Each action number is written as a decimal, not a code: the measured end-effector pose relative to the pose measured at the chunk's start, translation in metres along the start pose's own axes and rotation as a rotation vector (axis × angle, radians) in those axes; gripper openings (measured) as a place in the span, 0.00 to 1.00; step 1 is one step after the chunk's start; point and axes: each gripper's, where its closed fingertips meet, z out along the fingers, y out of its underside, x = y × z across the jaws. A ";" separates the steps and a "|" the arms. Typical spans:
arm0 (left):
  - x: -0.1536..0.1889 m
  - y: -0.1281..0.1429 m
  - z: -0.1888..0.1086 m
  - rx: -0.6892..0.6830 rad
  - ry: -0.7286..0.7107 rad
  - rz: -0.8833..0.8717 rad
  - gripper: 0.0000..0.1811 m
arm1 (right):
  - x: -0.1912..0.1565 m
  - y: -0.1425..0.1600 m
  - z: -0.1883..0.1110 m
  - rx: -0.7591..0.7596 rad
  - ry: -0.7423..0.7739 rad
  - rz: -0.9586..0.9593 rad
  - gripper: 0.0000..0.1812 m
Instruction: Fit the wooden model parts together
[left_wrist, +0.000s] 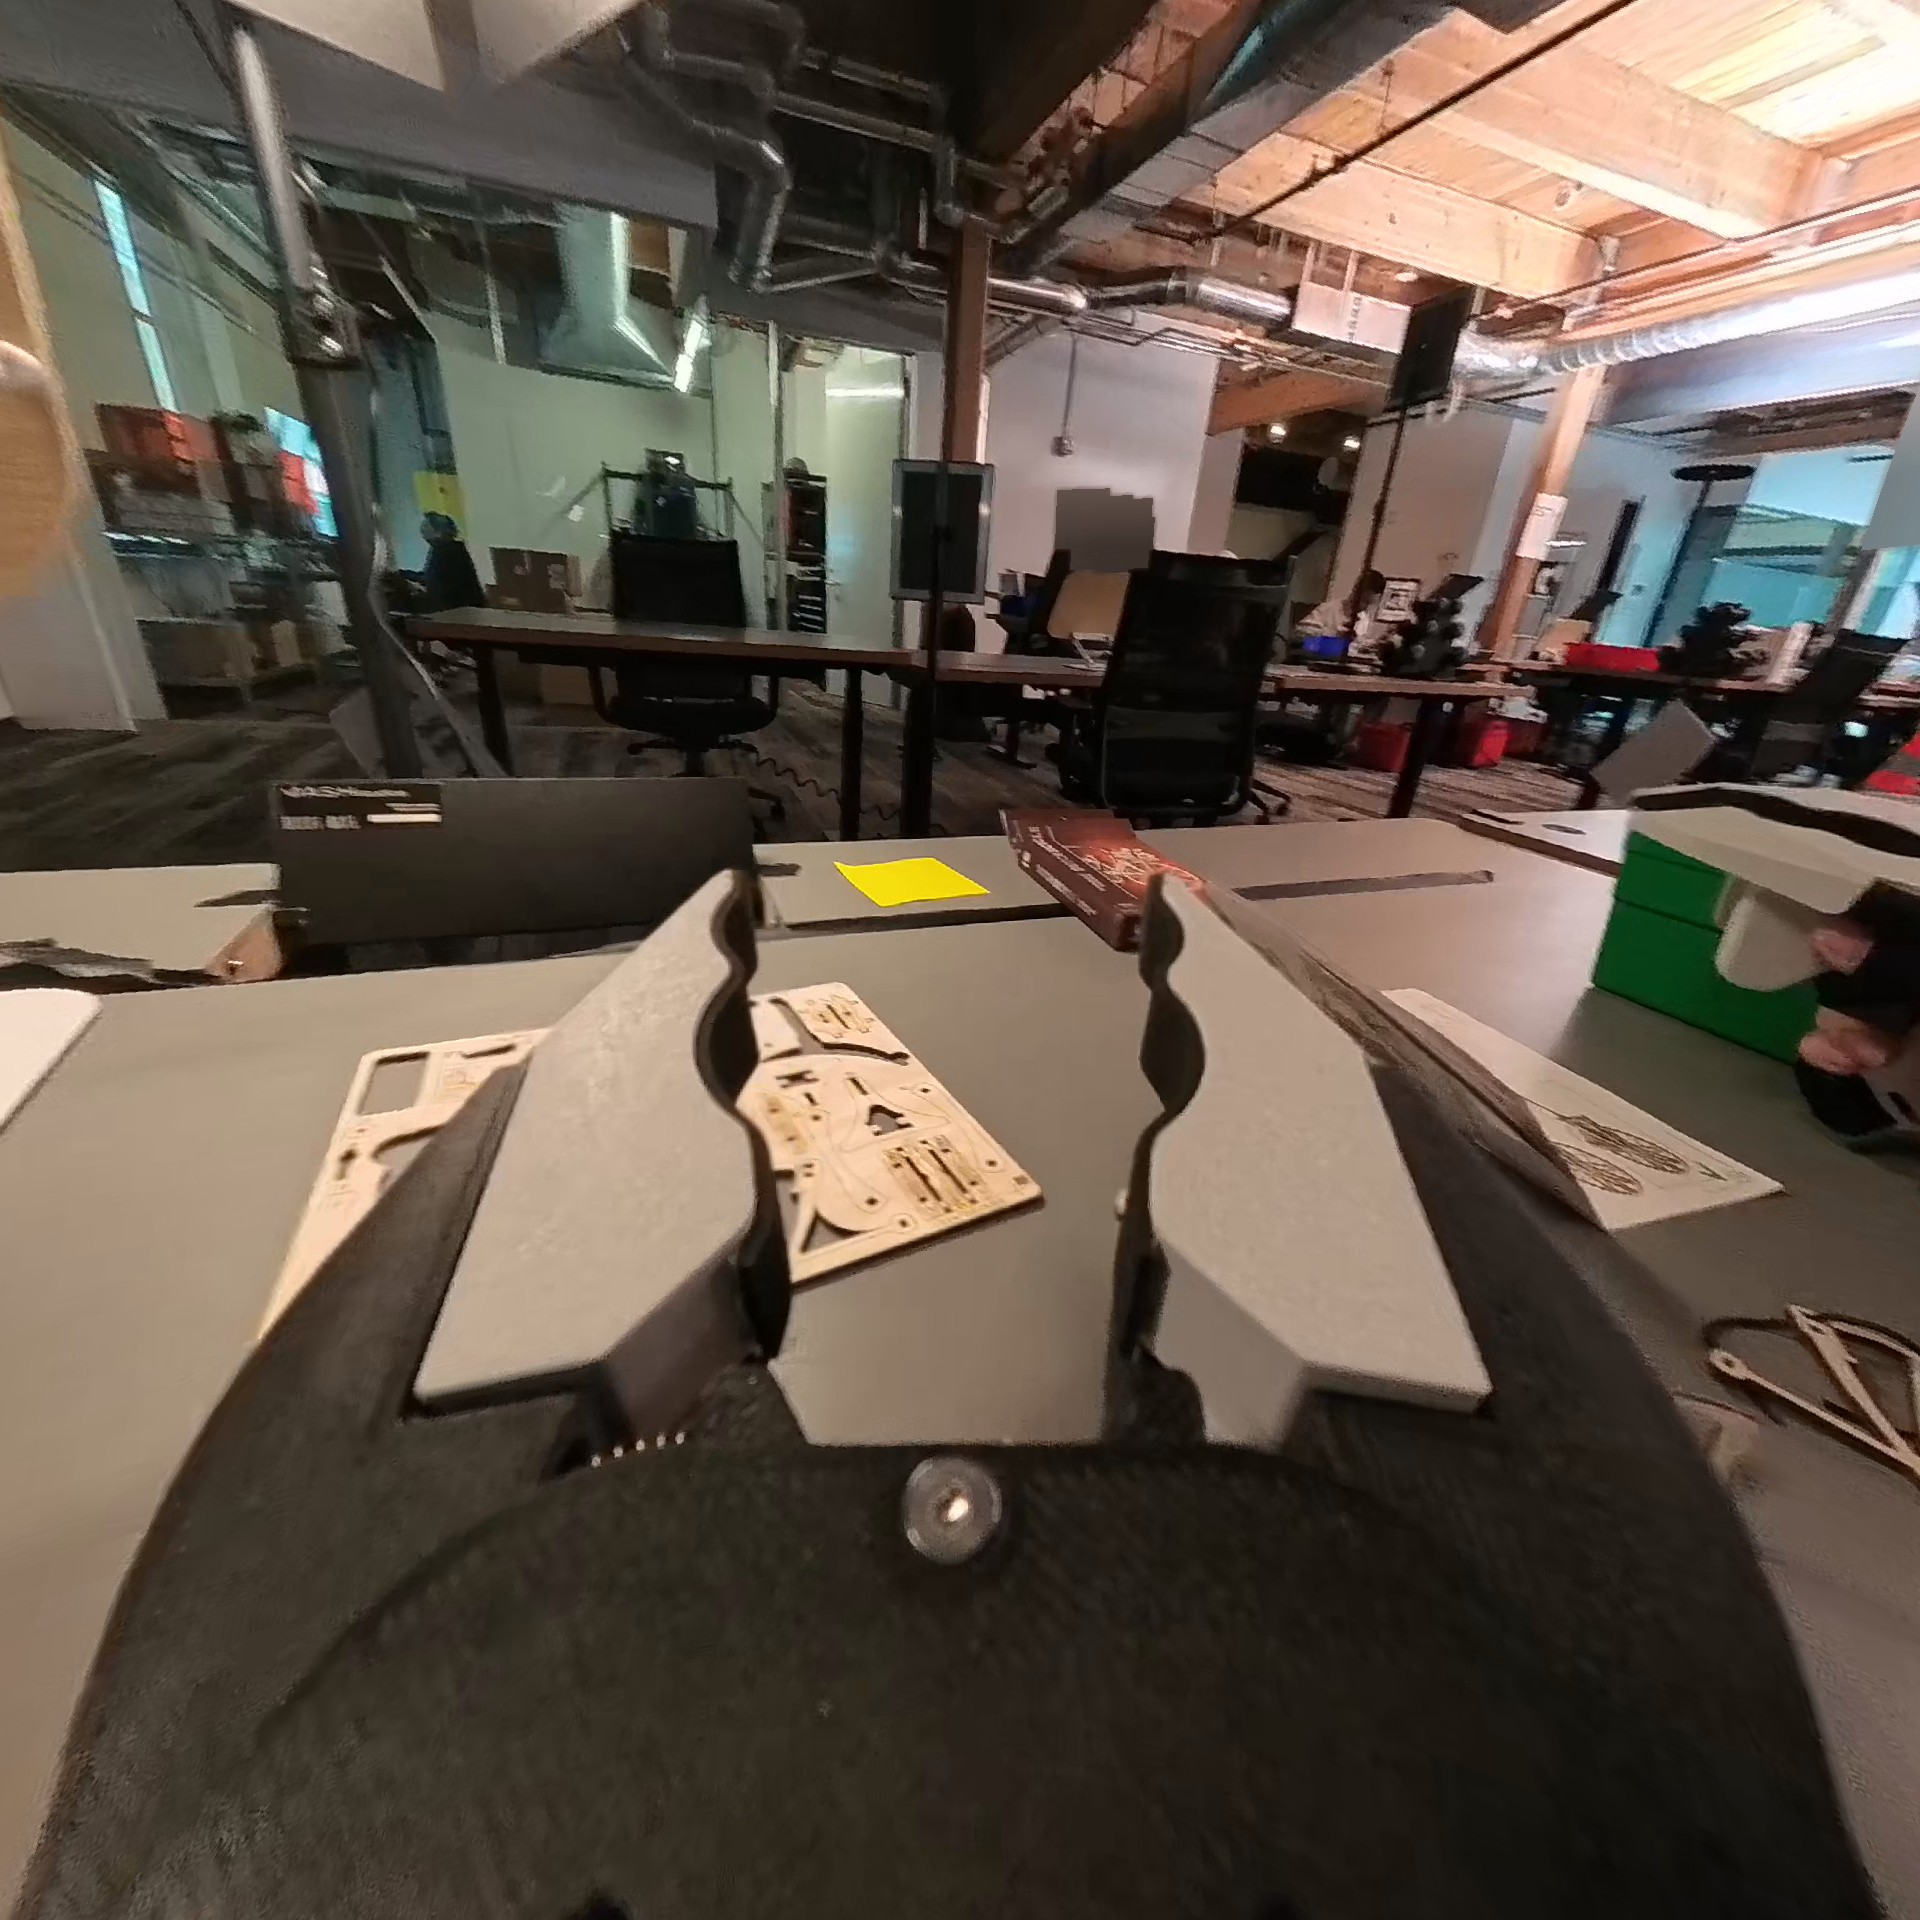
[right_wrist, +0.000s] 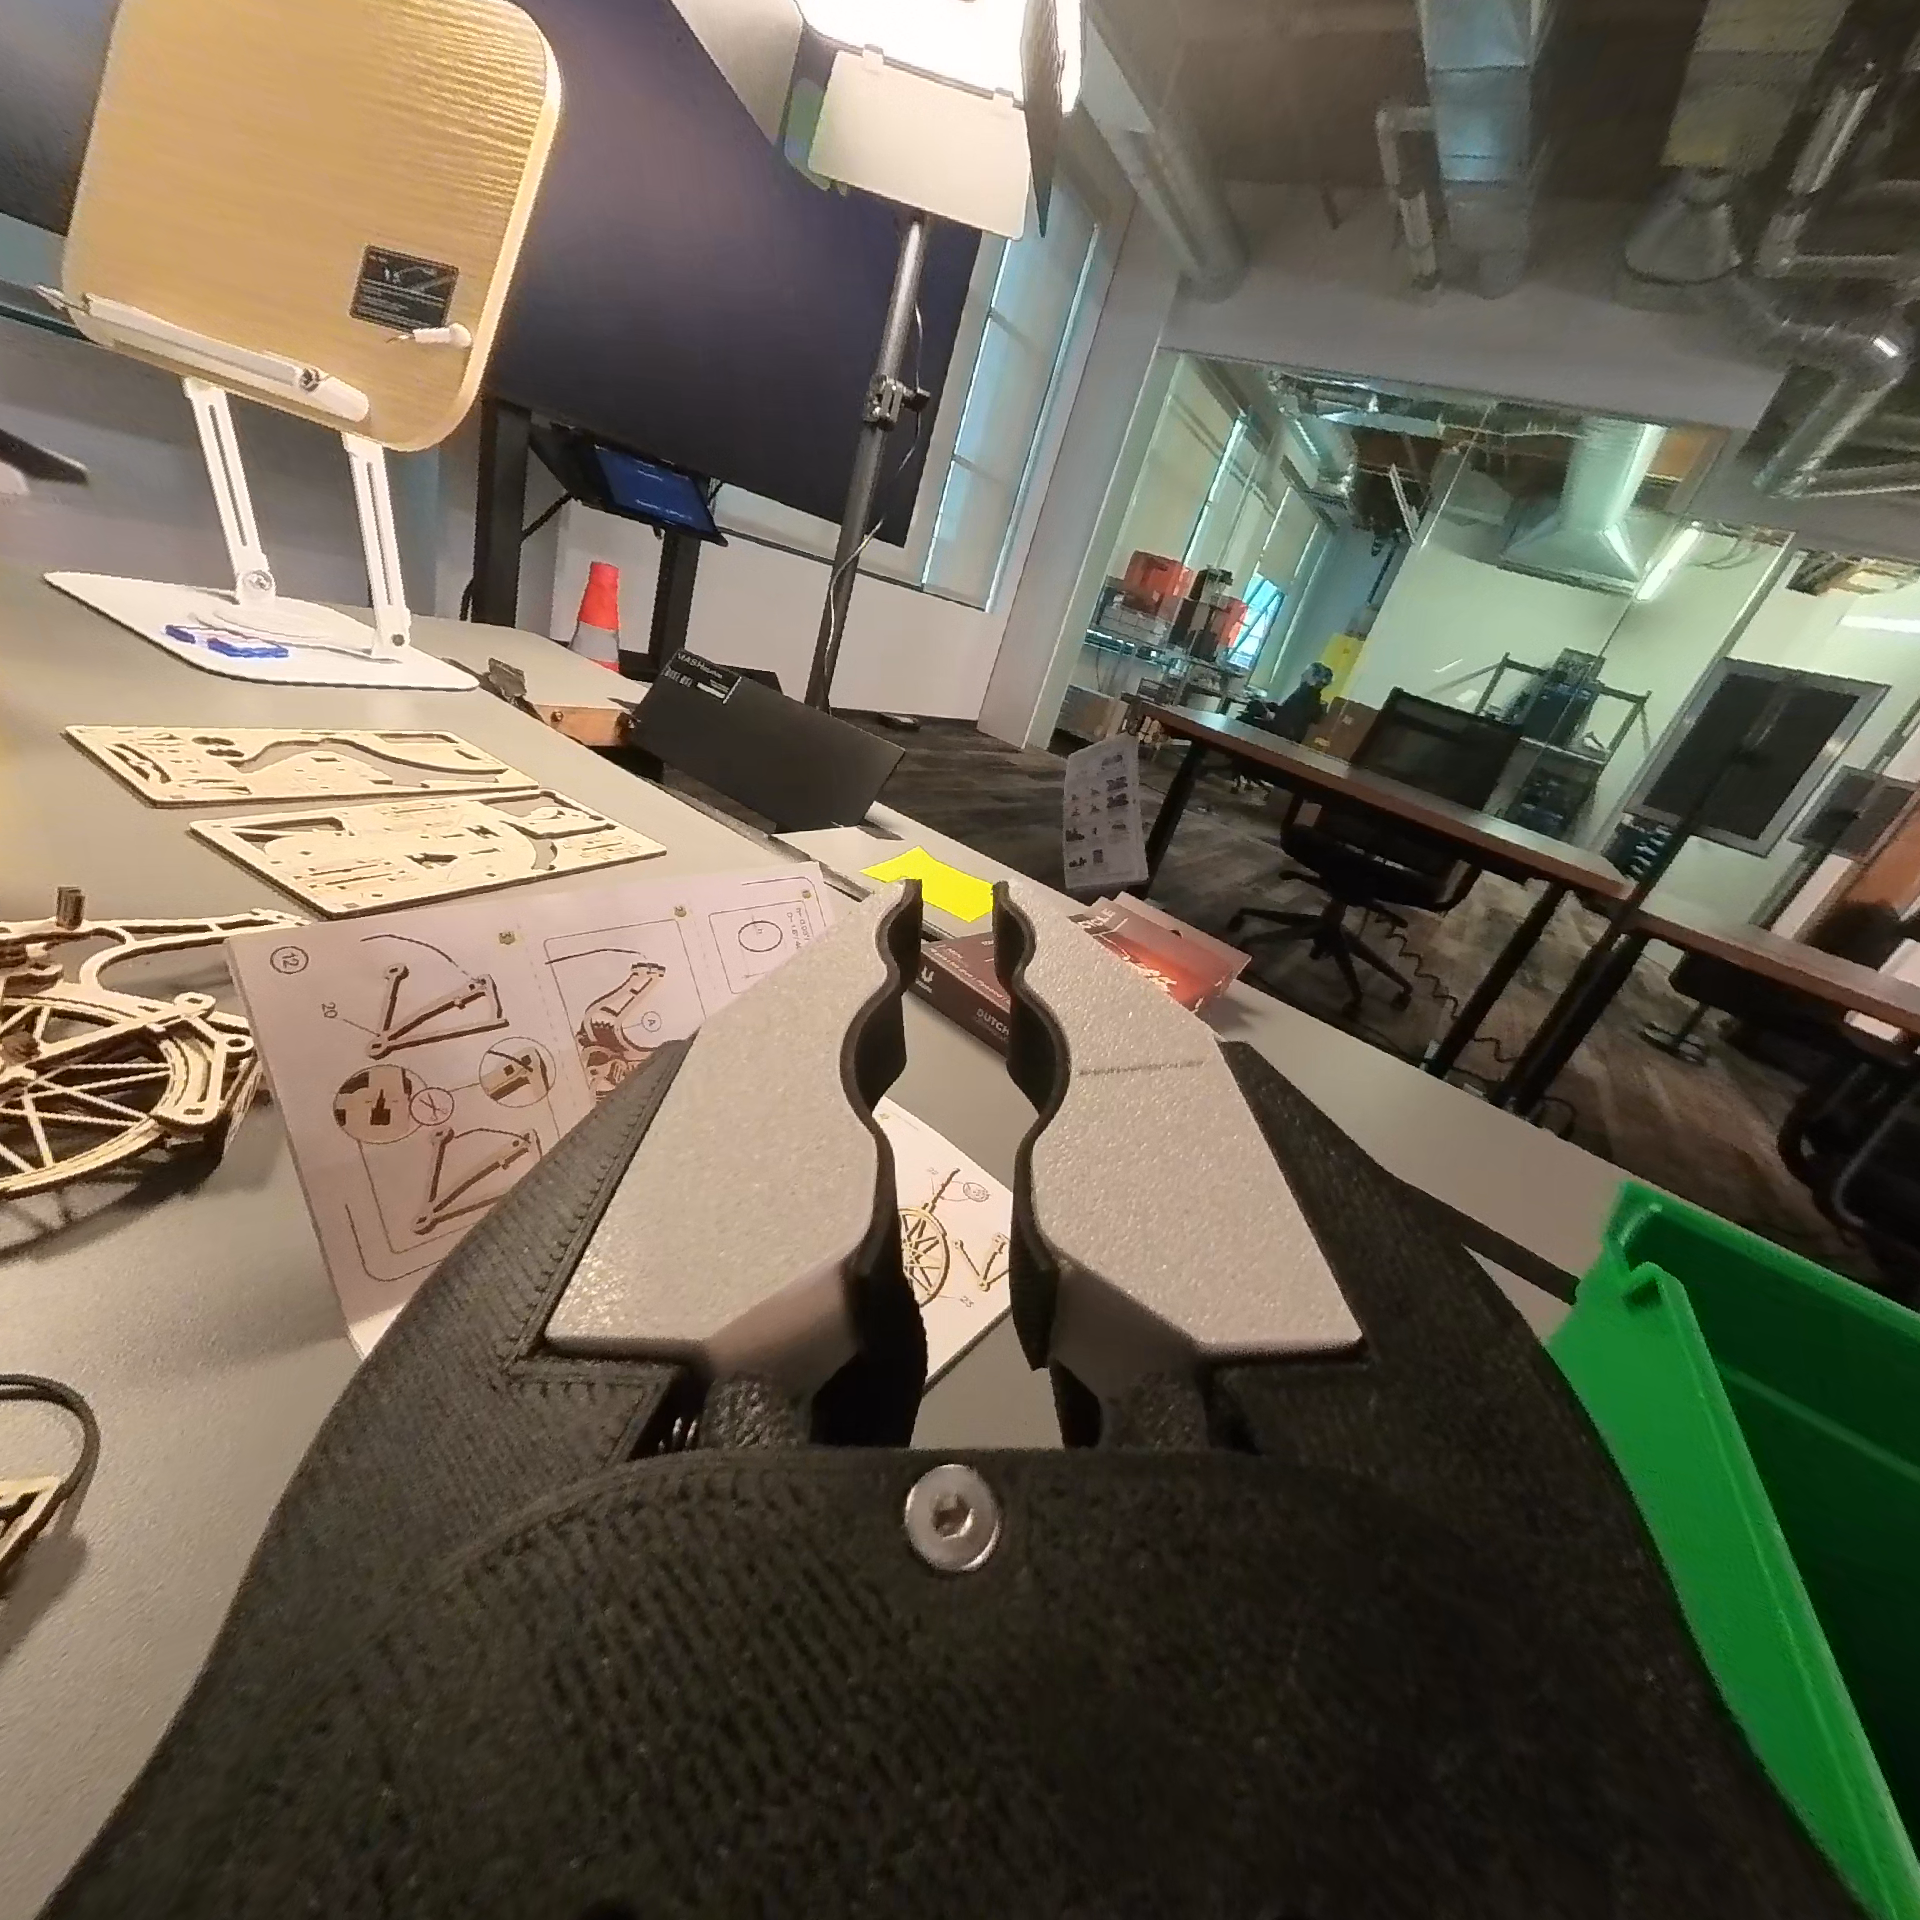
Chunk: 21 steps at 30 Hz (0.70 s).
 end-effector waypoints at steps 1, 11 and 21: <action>-0.003 -0.003 -0.002 0.015 -0.026 0.011 0.41 | 0.000 0.000 0.000 0.000 0.000 0.000 0.06; 0.007 -0.007 -0.003 0.042 0.030 0.033 0.40 | 0.001 0.000 0.000 0.003 0.003 0.002 0.06; 0.008 -0.002 -0.001 0.017 0.043 0.015 0.40 | 0.010 -0.004 -0.004 0.021 0.053 0.007 0.06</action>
